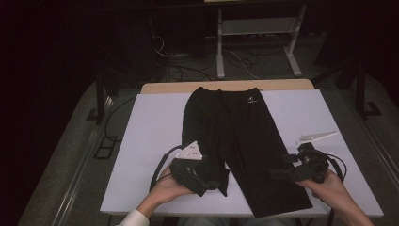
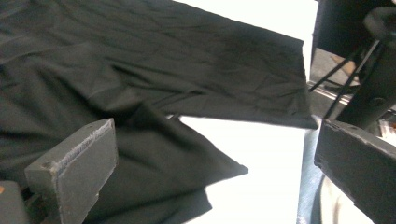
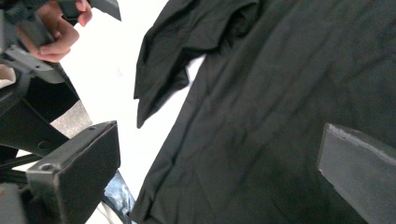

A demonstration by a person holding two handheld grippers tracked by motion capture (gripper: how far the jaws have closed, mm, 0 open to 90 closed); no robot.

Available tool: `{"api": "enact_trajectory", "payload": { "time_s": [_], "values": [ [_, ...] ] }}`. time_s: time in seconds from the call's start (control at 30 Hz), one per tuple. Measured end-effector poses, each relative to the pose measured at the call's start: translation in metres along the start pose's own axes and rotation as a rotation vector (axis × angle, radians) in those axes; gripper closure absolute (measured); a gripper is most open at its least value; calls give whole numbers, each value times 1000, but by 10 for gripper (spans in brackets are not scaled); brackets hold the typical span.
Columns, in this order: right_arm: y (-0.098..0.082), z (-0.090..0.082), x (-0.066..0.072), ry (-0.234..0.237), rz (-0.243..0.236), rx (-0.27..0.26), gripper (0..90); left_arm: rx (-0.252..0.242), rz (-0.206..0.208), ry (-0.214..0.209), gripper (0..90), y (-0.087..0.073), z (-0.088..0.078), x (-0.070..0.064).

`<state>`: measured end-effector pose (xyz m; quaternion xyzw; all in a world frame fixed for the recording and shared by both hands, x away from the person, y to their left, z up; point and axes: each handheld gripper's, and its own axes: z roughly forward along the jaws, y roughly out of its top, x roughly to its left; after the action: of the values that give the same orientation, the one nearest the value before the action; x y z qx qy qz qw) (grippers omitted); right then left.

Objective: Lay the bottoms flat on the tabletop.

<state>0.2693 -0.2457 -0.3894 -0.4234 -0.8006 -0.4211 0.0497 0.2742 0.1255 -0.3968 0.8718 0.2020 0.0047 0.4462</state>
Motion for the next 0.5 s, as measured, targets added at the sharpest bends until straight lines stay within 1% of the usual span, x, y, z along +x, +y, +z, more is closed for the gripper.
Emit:
{"api": "enact_trajectory", "payload": {
  "time_s": [0.07, 0.2, 0.43, 0.5],
  "values": [
    [4, 5, 2, 6, -13, 2, 0, 0, -3, 17, 3, -4, -5, 2],
    [13, 18, 9, 25, -32, 13, 0, -14, -22, 30, 3, -11, -10, 5],
    [27, 45, 22, 64, -63, 36, 0, -23, -53, 40, 3, -22, -14, 11],
    [30, 54, 25, 78, -63, 47, 50, -26, -60, 41, 3, -23, -14, 12]
  ]
}}
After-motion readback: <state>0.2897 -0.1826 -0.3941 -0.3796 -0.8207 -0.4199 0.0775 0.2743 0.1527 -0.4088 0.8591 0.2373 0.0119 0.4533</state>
